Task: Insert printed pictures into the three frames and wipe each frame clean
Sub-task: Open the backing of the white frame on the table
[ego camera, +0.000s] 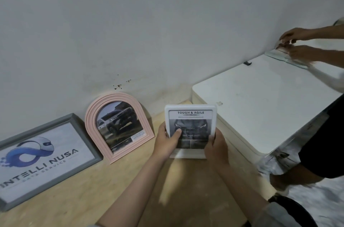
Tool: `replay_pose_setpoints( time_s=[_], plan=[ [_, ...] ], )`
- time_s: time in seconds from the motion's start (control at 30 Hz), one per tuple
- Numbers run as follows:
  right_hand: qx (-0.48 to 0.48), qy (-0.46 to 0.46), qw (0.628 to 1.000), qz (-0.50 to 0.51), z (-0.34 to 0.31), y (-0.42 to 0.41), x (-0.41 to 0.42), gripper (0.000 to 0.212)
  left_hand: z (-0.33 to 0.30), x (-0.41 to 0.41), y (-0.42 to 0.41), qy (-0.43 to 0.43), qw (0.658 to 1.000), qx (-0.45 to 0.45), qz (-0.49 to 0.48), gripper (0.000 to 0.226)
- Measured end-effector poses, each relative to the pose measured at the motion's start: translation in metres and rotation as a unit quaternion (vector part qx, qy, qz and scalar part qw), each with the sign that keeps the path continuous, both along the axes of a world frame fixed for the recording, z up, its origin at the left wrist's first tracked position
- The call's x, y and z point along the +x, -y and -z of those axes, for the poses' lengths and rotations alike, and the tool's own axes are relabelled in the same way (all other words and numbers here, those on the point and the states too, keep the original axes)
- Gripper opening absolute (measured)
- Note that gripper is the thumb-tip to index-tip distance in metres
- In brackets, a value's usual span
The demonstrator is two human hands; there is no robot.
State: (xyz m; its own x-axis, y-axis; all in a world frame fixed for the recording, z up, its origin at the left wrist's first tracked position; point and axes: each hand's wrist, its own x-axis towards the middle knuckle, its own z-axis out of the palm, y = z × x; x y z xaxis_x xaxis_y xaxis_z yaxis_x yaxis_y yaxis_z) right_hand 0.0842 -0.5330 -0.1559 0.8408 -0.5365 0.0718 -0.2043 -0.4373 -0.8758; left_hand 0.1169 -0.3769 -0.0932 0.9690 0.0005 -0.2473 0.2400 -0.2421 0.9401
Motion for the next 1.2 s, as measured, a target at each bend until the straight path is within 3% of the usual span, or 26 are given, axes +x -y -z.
replay_pose_setpoints(
  time_s=[0.13, 0.23, 0.37, 0.53, 0.67, 0.73, 0.77, 0.8, 0.87, 0.93, 1.0, 1.1, 1.2],
  plan=[
    [-0.032, 0.085, 0.995, -0.027, -0.012, 0.000, -0.014, 0.015, -0.006, -0.004, -0.008, -0.004, 0.999, -0.037, -0.021, 0.031],
    [-0.028, 0.163, 0.980, -0.112, -0.031, -0.006, -0.027, 0.018, -0.017, -0.012, -0.018, -0.056, 0.990, -0.128, -0.037, 0.030],
    [-0.123, 0.213, 0.948, -0.205, -0.036, -0.015, -0.043, 0.017, -0.025, -0.025, -0.045, -0.125, 0.956, -0.252, -0.083, 0.073],
    [-0.249, 0.300, 0.883, -0.261, -0.024, -0.038, -0.066, 0.019, -0.034, -0.052, -0.075, -0.160, 0.929, -0.306, -0.135, 0.022],
    [-0.301, 0.302, 0.846, -0.320, -0.020, -0.057, -0.093, 0.015, -0.029, -0.078, -0.102, -0.192, 0.919, -0.318, -0.132, 0.031],
    [-0.320, 0.256, 0.855, -0.317, -0.015, -0.066, -0.105, 0.037, -0.023, -0.095, -0.122, -0.168, 0.924, -0.318, -0.127, 0.032],
    [-0.302, 0.204, 0.883, -0.295, -0.011, -0.070, -0.109, 0.051, -0.018, -0.103, -0.133, -0.160, 0.927, -0.314, -0.126, 0.032],
    [-0.255, 0.144, 0.919, -0.265, -0.008, -0.077, -0.114, 0.061, -0.011, -0.113, -0.147, -0.156, 0.926, -0.319, -0.130, 0.034],
    [-0.070, 0.009, 0.976, -0.204, -0.008, -0.091, -0.122, 0.068, 0.004, -0.133, -0.169, -0.164, 0.914, -0.347, -0.134, 0.042],
    [0.059, -0.107, 0.974, -0.192, -0.003, -0.105, -0.126, 0.051, 0.019, -0.156, -0.188, -0.161, 0.898, -0.381, -0.150, 0.049],
    [0.032, -0.145, 0.960, -0.238, -0.002, -0.117, -0.135, 0.036, 0.030, -0.176, -0.199, -0.145, 0.908, -0.353, -0.175, 0.042],
    [0.001, -0.179, 0.947, -0.267, 0.007, -0.140, -0.159, 0.035, 0.051, -0.204, -0.213, -0.117, 0.951, -0.164, -0.236, 0.034],
    [-0.017, -0.200, 0.948, -0.246, 0.021, -0.158, -0.180, 0.049, 0.070, -0.223, -0.219, -0.083, 0.974, -0.021, -0.208, 0.043]
  ],
)
